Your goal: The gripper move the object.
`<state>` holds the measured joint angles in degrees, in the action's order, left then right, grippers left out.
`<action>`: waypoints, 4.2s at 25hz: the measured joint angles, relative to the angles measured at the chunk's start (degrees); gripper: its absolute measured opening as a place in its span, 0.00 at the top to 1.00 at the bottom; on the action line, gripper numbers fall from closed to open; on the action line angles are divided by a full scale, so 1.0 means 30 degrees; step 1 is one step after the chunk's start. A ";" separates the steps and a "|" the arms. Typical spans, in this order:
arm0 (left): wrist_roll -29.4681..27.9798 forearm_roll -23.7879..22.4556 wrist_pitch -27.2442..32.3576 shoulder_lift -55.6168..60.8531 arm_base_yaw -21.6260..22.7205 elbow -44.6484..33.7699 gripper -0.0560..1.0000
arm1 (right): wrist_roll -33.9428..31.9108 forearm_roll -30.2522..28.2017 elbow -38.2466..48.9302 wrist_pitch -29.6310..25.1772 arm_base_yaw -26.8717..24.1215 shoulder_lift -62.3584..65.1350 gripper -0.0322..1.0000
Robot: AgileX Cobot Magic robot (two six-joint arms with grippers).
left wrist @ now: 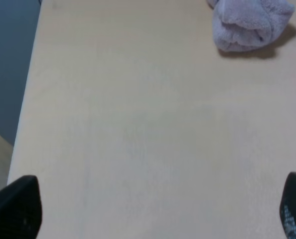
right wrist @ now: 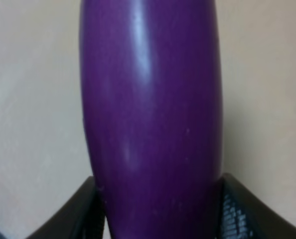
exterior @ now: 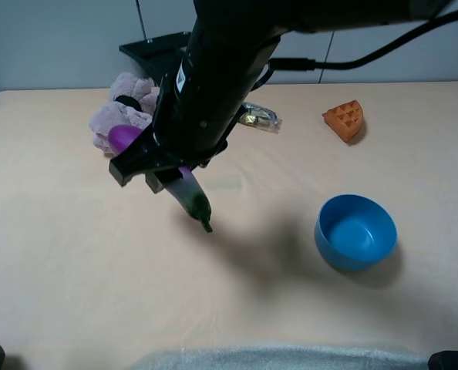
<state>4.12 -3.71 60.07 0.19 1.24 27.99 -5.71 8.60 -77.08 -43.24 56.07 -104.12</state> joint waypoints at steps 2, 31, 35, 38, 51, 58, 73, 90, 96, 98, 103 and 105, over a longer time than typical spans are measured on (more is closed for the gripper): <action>0.0000 0.0000 0.0000 0.0000 0.0000 0.0000 0.05 | -0.0042 -0.0018 -0.0561 -0.0522 -0.0807 0.0042 0.63; 0.0000 0.0000 0.0000 0.0000 0.0000 0.0000 0.05 | 0.1607 -0.0354 -0.1495 -0.2611 -0.9916 0.0097 0.63; 0.0000 0.0000 0.0000 0.0000 0.0000 0.0000 0.05 | 0.2078 -0.0375 -0.1495 -0.2611 -1.1289 0.0097 0.63; 0.0000 0.0000 0.0000 0.0000 0.0000 0.0000 0.05 | 0.2346 -0.0375 -0.1495 -0.2611 -1.2248 0.0097 0.63; 0.0000 0.0000 0.0000 0.0000 0.0000 0.0000 0.05 | 0.3087 -0.0375 -0.1495 -0.2418 -1.5780 0.0097 0.63; 0.0000 0.0000 0.0000 0.0000 0.0000 0.0000 0.05 | 0.3105 -0.0354 -0.1495 -0.2067 -1.7336 0.0097 0.63; 0.0000 0.0000 0.0000 0.0000 0.0000 0.0000 0.05 | 0.3177 -0.0147 -0.1495 -0.0865 -1.9843 -0.1270 0.63; 0.0000 -0.0012 0.0000 0.0000 0.0000 0.0000 0.05 | 0.3861 0.0190 -0.1495 0.0003 -2.0568 -0.3660 0.63; 0.0000 -0.0012 0.0000 0.0000 0.0000 0.0000 0.05 | 0.4001 0.0208 -0.1495 0.0392 -2.0568 -0.4356 0.63; 0.0000 -0.0012 0.0000 0.0000 0.0000 0.0000 0.05 | 0.4024 0.0208 -0.1495 0.0460 -2.0568 -0.4542 0.63; 0.0000 -0.0012 0.0000 0.0000 0.0000 0.0000 0.05 | 0.4092 0.0188 -0.1495 0.0889 -2.0568 -0.5083 0.63; 0.0000 -0.0012 0.0000 0.0000 0.0000 0.0000 0.05 | 0.4092 0.0104 -0.1495 0.0927 -2.0568 -0.5285 0.63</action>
<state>4.12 -3.75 60.07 0.19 1.24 27.99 6.56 8.91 -81.56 -40.46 -5.64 -119.97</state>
